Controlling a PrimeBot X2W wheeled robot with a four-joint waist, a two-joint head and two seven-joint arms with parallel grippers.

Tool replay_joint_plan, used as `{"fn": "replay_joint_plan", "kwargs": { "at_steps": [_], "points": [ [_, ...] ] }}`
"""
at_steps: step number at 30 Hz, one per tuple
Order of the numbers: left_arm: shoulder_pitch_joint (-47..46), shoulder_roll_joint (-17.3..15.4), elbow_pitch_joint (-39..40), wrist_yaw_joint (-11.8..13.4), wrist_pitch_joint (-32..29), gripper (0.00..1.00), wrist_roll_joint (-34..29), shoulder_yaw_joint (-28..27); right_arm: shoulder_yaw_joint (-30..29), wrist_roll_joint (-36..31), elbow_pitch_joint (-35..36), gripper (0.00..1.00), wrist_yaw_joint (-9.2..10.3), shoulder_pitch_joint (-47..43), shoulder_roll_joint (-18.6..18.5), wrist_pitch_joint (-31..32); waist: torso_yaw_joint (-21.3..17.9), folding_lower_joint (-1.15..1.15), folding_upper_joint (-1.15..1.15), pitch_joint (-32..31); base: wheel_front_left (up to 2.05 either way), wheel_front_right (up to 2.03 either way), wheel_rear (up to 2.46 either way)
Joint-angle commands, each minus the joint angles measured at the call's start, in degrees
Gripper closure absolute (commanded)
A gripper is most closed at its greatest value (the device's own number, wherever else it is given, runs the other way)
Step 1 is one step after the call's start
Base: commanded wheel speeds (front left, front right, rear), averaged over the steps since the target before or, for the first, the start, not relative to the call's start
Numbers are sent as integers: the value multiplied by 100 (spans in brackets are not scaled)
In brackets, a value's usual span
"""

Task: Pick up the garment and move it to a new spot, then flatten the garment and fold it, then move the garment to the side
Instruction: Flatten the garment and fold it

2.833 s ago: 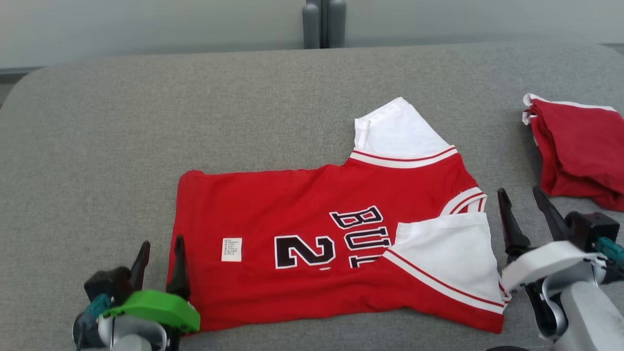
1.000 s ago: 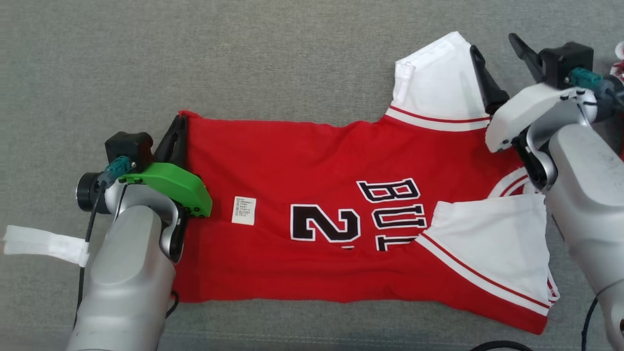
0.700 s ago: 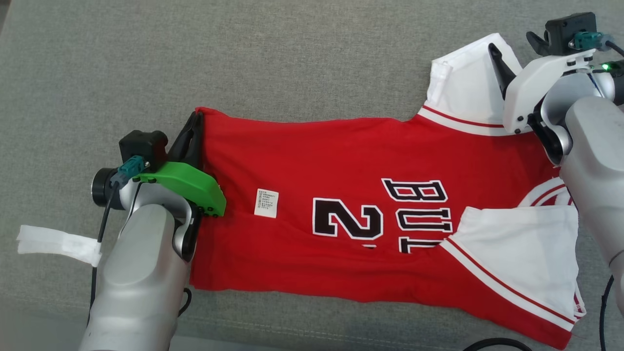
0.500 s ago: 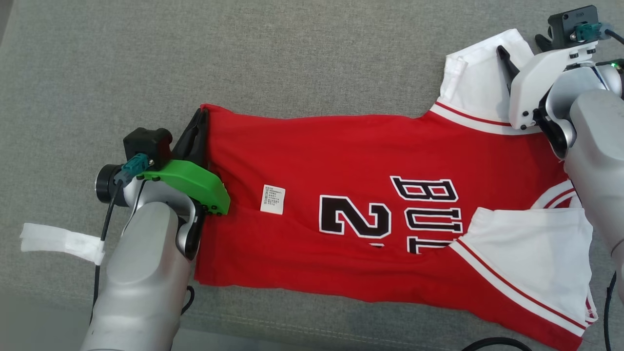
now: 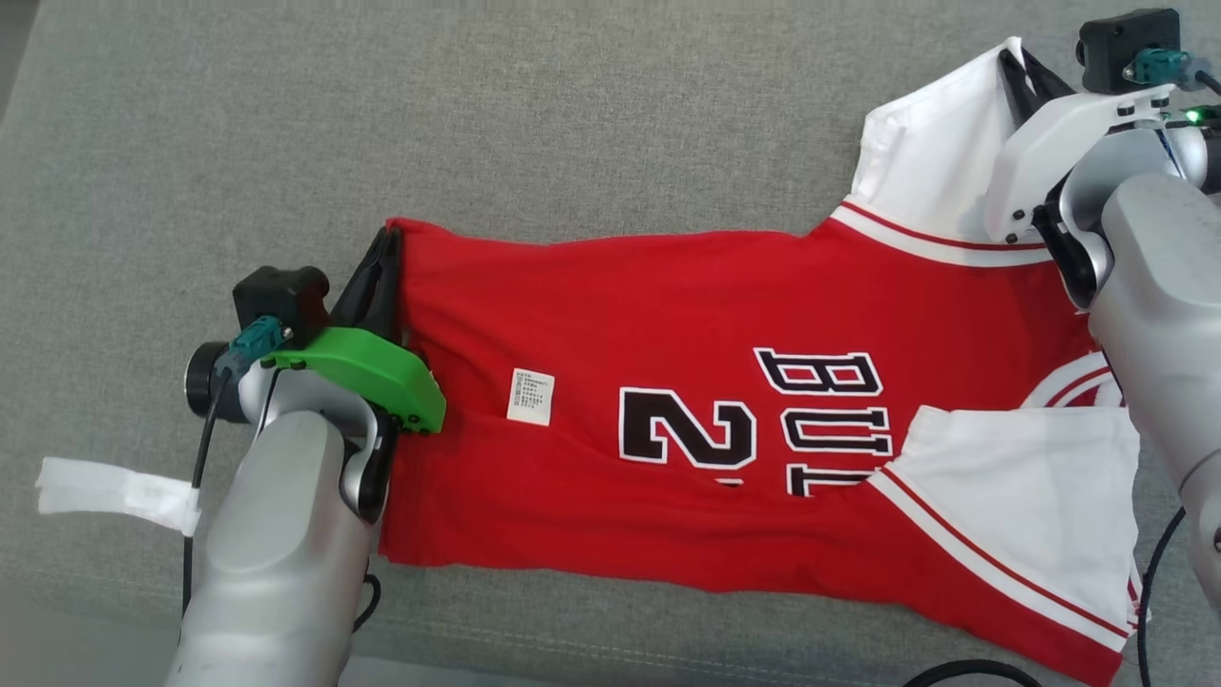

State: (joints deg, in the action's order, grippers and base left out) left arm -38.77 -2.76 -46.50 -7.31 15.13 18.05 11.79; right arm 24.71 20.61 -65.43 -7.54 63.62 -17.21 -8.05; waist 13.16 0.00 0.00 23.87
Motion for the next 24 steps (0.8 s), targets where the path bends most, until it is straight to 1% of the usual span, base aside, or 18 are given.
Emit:
{"fn": "replay_joint_plan", "kwargs": {
  "at_steps": [1,5,10,14,17,24],
  "points": [
    [136,-29,22,-14,-4,100,-66,-99,-39,76,-1,100,12,-156,-8,-259,-165,0,0,-286,0,0,0],
    [357,-41,27,-16,-4,100,-172,-292,-121,266,160,100,12,-442,-5,-613,-328,0,0,-622,0,0,0],
    [567,-95,123,-18,-4,100,-251,-463,-219,434,557,100,12,-907,-75,-715,-497,0,0,-897,0,0,0],
    [832,-117,268,-21,-4,100,-313,-562,-458,540,1393,100,12,-1627,-186,-711,-623,0,0,-1132,0,0,0],
    [1079,-119,371,-22,-4,100,-347,-568,-641,562,1968,100,12,-2257,-204,-710,-708,0,0,-1294,0,0,0],
    [1740,-153,647,-22,-4,100,-312,-631,-877,620,2972,100,11,-3684,8,-710,-856,0,0,-1589,0,0,0]
  ]
}}
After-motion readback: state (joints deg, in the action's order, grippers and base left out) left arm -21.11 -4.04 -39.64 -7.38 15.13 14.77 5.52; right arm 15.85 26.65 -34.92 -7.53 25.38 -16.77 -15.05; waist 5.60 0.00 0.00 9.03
